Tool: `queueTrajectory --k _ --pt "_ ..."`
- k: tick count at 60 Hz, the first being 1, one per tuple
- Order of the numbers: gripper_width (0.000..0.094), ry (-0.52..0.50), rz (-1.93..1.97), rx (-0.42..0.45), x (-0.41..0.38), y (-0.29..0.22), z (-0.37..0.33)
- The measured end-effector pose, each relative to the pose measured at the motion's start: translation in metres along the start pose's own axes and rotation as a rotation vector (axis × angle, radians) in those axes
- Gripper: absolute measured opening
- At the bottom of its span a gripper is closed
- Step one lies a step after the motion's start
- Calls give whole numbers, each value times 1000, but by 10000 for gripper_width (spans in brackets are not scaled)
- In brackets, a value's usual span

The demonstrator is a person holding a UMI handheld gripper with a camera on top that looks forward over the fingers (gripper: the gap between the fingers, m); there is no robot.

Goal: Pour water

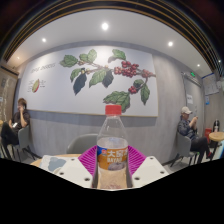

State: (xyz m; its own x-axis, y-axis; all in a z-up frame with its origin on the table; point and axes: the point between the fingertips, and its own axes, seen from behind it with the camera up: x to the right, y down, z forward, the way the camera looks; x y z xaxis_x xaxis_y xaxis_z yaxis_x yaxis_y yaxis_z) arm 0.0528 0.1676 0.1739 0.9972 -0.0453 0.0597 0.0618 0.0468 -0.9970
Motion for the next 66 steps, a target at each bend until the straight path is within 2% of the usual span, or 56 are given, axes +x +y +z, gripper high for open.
queueTrajectory --k 7,19,22,24,27,31,34,44,59,66 --pt "390 -3 21 -50 10 32 4" --pt "387 -27 20 -38 12 29 7" --pt "424 -22 19 -43 11 30 8" --pt "514 -20 23 -50 11 30 8" --pt "582 -27 31 -66 7 32 6" --pt "875 -31 17 -136 7 43 7" --pt "827 -21 17 -150 7 39 3" --pt "851 -25 19 -190 6 38 -43" --pt "851 -131 70 -226 -46 33 -204" --pt "853 -145 95 -253 -80 39 -258"
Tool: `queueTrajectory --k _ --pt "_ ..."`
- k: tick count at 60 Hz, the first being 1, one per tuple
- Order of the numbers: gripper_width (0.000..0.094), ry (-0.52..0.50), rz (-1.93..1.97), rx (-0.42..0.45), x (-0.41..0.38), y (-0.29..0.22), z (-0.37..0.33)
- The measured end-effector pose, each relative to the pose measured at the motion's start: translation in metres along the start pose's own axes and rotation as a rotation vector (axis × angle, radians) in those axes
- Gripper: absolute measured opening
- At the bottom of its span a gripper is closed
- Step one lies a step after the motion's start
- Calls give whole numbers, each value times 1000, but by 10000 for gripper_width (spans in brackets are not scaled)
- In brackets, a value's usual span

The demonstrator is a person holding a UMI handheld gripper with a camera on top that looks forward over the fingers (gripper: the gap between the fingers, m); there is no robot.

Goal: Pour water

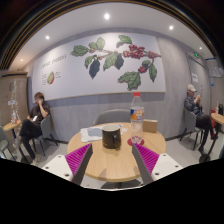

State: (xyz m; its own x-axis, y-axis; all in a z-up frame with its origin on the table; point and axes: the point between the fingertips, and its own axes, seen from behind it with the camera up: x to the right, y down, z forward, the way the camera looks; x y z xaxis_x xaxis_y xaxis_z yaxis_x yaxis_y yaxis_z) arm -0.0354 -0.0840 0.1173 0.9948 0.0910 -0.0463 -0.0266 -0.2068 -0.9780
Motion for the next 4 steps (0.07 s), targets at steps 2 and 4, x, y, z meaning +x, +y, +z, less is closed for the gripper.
queueTrajectory --k 2,4 --pt "853 -3 -6 0 -10 4 -11" --pt "854 -11 -16 1 -22 5 -20"
